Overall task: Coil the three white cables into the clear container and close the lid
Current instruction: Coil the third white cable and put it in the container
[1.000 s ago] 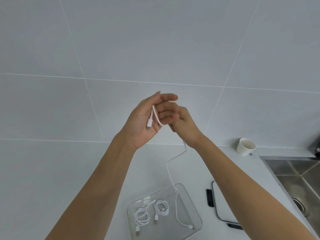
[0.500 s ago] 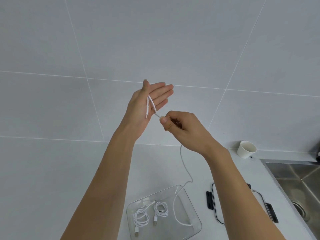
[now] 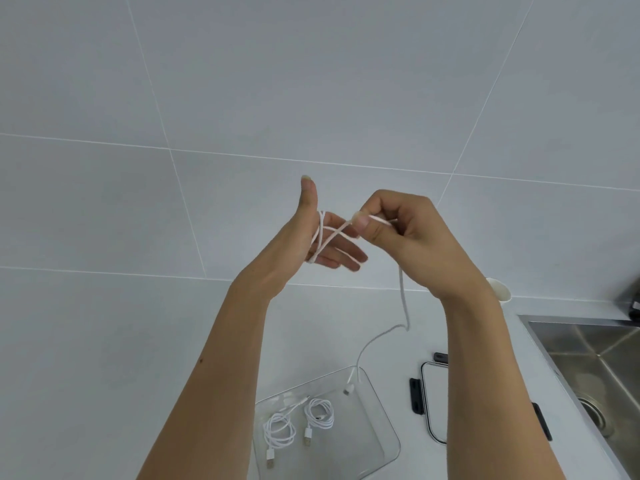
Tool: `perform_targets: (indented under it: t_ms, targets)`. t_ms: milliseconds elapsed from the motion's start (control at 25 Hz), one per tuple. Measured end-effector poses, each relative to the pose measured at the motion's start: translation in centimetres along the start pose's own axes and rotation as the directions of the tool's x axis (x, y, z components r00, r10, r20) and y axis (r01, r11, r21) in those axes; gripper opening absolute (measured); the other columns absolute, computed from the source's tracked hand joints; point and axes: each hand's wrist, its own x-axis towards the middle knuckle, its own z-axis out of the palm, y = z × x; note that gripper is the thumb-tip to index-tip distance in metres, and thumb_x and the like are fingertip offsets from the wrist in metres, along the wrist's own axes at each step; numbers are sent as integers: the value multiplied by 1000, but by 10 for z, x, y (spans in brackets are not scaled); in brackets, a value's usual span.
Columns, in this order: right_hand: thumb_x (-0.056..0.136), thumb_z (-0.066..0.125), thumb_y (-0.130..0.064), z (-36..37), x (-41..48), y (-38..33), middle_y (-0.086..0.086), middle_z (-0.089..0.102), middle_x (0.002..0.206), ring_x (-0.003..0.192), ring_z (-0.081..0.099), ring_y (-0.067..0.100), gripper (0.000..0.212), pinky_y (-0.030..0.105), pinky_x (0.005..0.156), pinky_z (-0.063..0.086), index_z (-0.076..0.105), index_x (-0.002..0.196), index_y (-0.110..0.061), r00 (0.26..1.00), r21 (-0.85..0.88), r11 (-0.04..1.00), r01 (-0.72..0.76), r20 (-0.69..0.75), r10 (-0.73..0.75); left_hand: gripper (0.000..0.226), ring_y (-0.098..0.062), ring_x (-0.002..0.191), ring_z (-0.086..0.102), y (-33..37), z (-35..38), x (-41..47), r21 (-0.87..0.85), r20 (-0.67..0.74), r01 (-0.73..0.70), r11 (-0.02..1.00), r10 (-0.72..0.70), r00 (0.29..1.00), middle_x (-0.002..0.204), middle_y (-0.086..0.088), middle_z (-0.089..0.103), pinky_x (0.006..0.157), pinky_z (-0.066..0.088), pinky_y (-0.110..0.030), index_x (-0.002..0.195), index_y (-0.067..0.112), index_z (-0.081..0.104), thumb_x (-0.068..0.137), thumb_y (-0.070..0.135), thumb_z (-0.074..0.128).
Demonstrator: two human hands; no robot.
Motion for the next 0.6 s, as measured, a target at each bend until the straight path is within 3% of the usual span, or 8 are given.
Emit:
perform_targets:
  t_ms: [120,280,480,600]
  targets:
    - [96,62,-20,-2,6,-2,2,52,68,61,39,20,23,26,61,37,60,77,-7,998,23,1000,-10,-60,11,102,-27,56,67,-10,3,-8,-61,128,38,997,-30,991,80,-24,73,63,50,-29,90,2,66,87,68,-12]
    - [97,62,-19,5,11,3,27,51,75,59,37,20,24,21,57,35,60,78,-4,994,40,999,-27,-102,31,91,-19,36,54,-14,7,-19,-164,274,44,985,3,962,63,-18,69,52,46,-27,80,5,62,85,70,-1]
    - [99,58,-17,16,18,10,-8,55,67,56,47,0,26,10,56,37,60,73,-16,993,118,993,-32,-113,45,62,-10,24,40,-9,11,-26,-287,273,-14,958,95,957,44,-7,60,36,32,-15,73,8,54,92,57,20]
    - [102,53,-16,27,17,21,1,53,70,67,50,9,29,18,65,41,59,75,-8,997,134,990,-35,-71,45,56,-9,24,42,-8,11,-28,-421,253,-57,905,178,951,42,-6,58,34,32,-10,68,13,59,97,50,30]
